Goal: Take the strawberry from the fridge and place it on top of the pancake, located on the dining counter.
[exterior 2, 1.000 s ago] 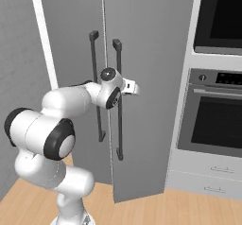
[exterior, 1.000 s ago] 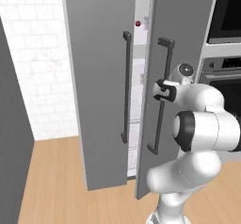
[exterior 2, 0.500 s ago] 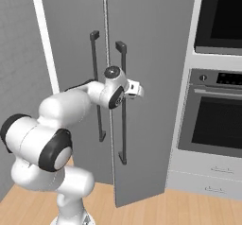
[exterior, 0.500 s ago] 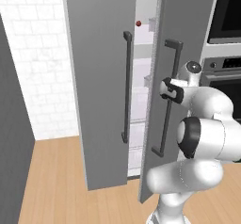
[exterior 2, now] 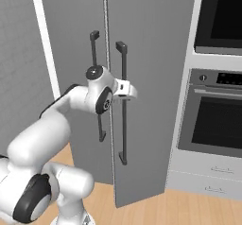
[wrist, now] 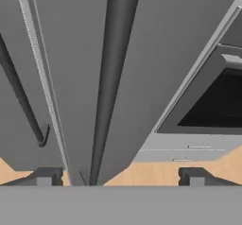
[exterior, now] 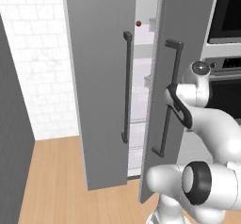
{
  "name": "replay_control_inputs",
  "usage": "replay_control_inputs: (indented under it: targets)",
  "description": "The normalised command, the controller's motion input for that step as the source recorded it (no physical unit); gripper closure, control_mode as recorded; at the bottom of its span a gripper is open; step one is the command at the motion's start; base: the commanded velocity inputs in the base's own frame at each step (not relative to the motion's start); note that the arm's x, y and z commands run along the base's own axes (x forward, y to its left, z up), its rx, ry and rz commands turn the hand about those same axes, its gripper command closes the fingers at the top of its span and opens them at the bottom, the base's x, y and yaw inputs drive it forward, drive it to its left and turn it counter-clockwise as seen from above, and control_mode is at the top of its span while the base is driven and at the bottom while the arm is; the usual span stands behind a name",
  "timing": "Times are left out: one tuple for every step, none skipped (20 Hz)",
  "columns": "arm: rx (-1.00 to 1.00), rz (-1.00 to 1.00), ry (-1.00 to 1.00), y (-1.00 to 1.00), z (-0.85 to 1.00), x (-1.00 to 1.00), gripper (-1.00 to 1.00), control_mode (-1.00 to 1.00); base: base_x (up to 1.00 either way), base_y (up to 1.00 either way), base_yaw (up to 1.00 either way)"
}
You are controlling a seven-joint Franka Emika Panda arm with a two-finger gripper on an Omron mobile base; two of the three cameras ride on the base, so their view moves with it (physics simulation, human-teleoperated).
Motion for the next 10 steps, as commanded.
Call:
replay_control_inputs:
  targets:
    - [-0.19, 0.0, 0.0, 0.47, 0.51, -0.6, -1.0, -1.0, 0.0, 0.0, 0.0]
    - [-0.22, 0.0, 0.01, 0.63, 0.46, -0.44, -1.0, -1.0, 0.0, 0.0, 0.0]
    - [-0.22, 0.0, 0.0, 0.61, 0.49, -0.41, -1.0, -1.0, 0.0, 0.0, 0.0]
    - [-0.21, 0.0, 0.0, 0.6, 0.51, -0.32, -1.0, -1.0, 0.0, 0.0, 0.0]
    - [-0.23, 0.0, 0.0, 0.66, 0.53, -0.29, -1.0, -1.0, 0.0, 0.0, 0.0]
    - [-0.25, 0.0, 0.0, 0.76, 0.5, -0.19, -1.0, -1.0, 0.0, 0.0, 0.0]
    - [-0.25, 0.0, 0.0, 0.75, 0.36, -0.19, -1.0, -1.0, 0.0, 0.0, 0.0]
    - [-0.21, 0.0, 0.0, 0.65, 0.36, -0.09, -1.0, -1.0, 0.0, 0.0, 0.0]
    - [-0.22, 0.0, 0.0, 0.79, 0.29, 0.0, -1.0, -1.0, 0.0, 0.0, 0.0]
    - [-0.24, 0.0, 0.0, 0.89, 0.31, 0.0, -1.0, -1.0, 0.0, 0.0, 0.0]
